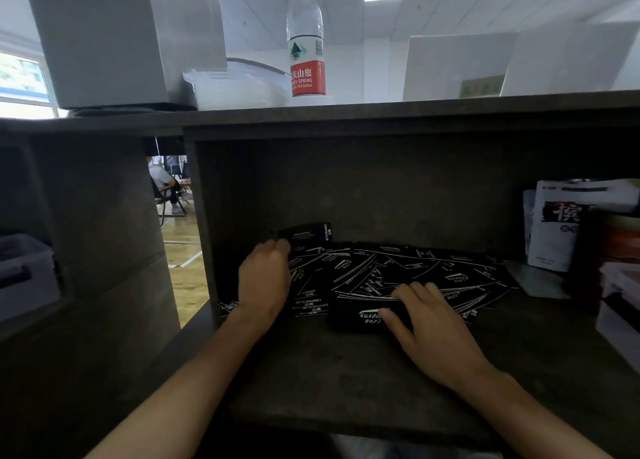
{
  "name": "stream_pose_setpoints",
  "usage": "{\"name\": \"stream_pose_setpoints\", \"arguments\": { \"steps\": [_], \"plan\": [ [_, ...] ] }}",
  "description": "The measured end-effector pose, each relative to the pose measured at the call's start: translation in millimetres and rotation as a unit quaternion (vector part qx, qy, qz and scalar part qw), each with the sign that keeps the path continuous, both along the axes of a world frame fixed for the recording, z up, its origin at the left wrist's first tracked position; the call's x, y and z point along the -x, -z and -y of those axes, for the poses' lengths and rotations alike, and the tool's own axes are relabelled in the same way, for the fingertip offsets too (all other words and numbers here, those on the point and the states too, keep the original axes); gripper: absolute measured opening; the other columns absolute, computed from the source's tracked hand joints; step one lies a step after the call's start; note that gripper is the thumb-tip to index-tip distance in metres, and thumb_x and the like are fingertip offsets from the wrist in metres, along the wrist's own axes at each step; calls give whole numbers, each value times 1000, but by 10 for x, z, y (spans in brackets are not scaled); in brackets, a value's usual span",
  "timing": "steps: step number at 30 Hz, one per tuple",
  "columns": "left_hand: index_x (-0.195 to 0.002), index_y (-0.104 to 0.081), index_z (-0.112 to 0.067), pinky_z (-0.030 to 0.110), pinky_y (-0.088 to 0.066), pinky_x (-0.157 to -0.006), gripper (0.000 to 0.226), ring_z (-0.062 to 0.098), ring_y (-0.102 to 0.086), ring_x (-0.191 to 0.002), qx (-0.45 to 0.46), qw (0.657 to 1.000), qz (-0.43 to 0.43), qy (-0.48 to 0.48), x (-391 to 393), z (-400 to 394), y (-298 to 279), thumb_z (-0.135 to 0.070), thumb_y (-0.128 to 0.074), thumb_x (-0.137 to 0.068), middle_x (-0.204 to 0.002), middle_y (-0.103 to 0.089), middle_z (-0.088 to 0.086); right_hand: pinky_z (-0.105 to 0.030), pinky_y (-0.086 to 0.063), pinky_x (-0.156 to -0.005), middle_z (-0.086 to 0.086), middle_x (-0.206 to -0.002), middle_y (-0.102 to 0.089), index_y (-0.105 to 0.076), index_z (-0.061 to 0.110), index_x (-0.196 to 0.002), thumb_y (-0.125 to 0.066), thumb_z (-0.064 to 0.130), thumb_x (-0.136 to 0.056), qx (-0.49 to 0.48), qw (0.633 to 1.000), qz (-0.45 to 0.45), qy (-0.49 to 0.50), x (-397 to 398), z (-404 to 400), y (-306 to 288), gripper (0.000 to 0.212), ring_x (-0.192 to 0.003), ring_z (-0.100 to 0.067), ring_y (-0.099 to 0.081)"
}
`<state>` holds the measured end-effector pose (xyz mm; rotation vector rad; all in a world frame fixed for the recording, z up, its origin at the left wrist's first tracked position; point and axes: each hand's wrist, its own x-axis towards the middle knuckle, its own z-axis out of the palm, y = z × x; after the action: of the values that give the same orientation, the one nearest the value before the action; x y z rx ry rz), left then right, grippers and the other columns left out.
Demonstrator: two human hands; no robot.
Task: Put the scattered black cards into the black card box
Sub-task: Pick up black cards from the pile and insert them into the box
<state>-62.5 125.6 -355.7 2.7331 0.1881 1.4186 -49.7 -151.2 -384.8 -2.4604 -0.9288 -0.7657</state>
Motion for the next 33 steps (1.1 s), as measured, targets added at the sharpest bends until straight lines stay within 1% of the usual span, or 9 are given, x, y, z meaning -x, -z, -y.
{"name": "stream_pose_setpoints", "arguments": {
  "steps": [6,10,13,16,19,25,27,29,33],
  "plan": [
    [-97,-56,-28,8,-46,-73,18,-1,-60,-89,184,949,70,247,212,212,-70,-10,-59,-92,-93,-59,-15,-21,-39,-76,16,-99,-47,-51,32,-107,-42,54,-96,-5,1000,4,3,1,-1,-3,26,-92,-2,-36],
    [-126,-46,-35,9,-45,-88,55,-9,-52,-112,206,925,-84,308,277,394,-25,4,-55,-89,-120,-52,-23,-20,-41,-80,14,-107,-47,-51,30,-118,-43,54,-96,-6,1000,-3,22,15,4,-2,34,-99,-3,-38],
    [-108,-66,-34,3,-40,-87,46,-11,-56,-108,230,896,-157,345,296,497,63,4,-45,-93,-106,-65,-25,-21,-44,-86,9,-127,-41,-40,28,-137,-47,56,-94,-28,998,-18,46,19,5,2,51,-114,-6,-40],
    [-92,-74,-30,21,-50,-84,44,4,-66,-98,396,813,-196,380,304,636,29,-11,-35,-97,-99,-72,-10,-28,-43,-101,6,-150,-22,-27,30,-149,-50,55,-94,-35,998,-29,38,10,7,8,65,-136,-11,-27],
    [-87,-75,-26,35,-52,-88,39,14,-66,-99,535,743,-197,351,239,872,16,-32,-38,-97,-98,-72,-3,-23,-41,-99,11,-132,-39,-42,31,-138,-46,52,-96,5,1000,-21,11,-11,-11,24,48,-125,-8,-33],
    [-100,-69,-26,16,-49,-76,23,10,-66,-91,506,779,-208,306,-3,1027,6,-28,-45,-100,-93,-71,-6,-22,-40,-84,18,-102,-44,-53,33,-118,-53,51,-93,-22,1000,2,14,5,22,5,30,-97,-2,-35],
    [-105,-67,-22,14,-49,-74,20,9,-65,-90,367,892,-161,211,-141,840,-35,-28,-49,-99,-97,-69,-6,-23,-43,-82,18,-101,-48,-55,33,-112,-54,51,-93,-35,999,-1,15,27,81,-19,26,-95,-2,-39],
    [-111,-66,-20,30,-49,-92,26,15,-59,-104,168,973,-141,65,-268,660,16,-38,-52,-97,-111,-65,0,-22,-43,-78,19,-100,-49,-53,35,-109,-51,53,-94,-23,1000,-13,10,28,173,-38,24,-94,0,-40],
    [-121,-62,-18,42,-29,-107,57,27,-39,-128,116,963,-235,-60,-450,508,253,-62,-39,-94,-136,-51,7,-22,-44,-77,20,-98,-49,-52,36,-109,-50,54,-94,-22,999,-30,7,11,255,-47,23,-94,1,-41]
  ]
}}
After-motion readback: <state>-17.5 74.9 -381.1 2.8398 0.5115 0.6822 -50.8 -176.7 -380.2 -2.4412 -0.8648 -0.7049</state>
